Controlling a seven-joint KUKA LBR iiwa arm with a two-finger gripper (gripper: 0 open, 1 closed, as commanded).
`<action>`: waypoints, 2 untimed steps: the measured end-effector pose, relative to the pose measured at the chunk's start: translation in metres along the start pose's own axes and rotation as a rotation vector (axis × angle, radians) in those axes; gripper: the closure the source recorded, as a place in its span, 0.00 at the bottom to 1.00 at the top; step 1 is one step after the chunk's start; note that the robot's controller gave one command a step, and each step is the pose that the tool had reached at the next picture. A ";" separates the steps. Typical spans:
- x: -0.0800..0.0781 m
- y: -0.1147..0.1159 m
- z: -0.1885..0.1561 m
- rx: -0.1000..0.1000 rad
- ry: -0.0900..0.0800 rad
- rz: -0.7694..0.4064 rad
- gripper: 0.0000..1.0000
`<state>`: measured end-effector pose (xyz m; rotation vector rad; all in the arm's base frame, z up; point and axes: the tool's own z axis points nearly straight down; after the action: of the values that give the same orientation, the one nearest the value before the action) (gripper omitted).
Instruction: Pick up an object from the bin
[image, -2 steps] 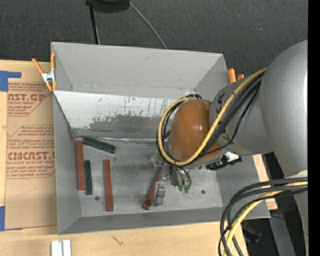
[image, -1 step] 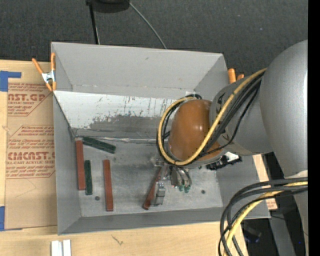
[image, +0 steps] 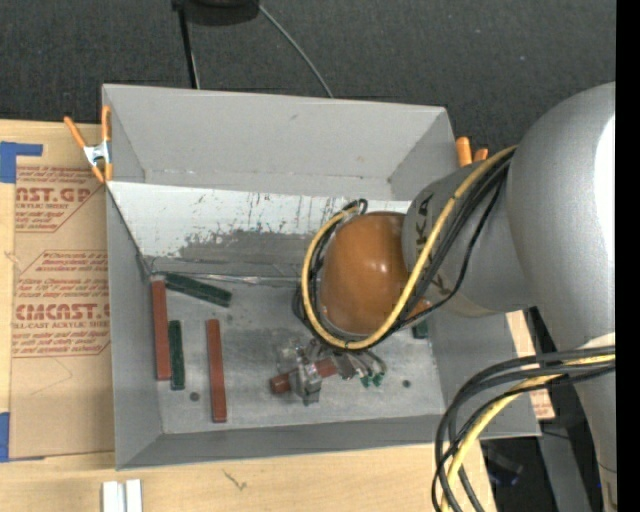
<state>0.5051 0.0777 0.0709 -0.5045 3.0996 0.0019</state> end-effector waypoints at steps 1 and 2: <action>0.000 0.000 0.000 -0.001 0.000 0.000 1.00; 0.000 0.000 0.000 -0.001 0.000 0.001 1.00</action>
Offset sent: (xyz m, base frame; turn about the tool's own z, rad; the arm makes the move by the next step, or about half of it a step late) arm 0.0000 0.0000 0.0000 0.0000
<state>0.5051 0.0776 0.0708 -0.5037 3.0999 0.0032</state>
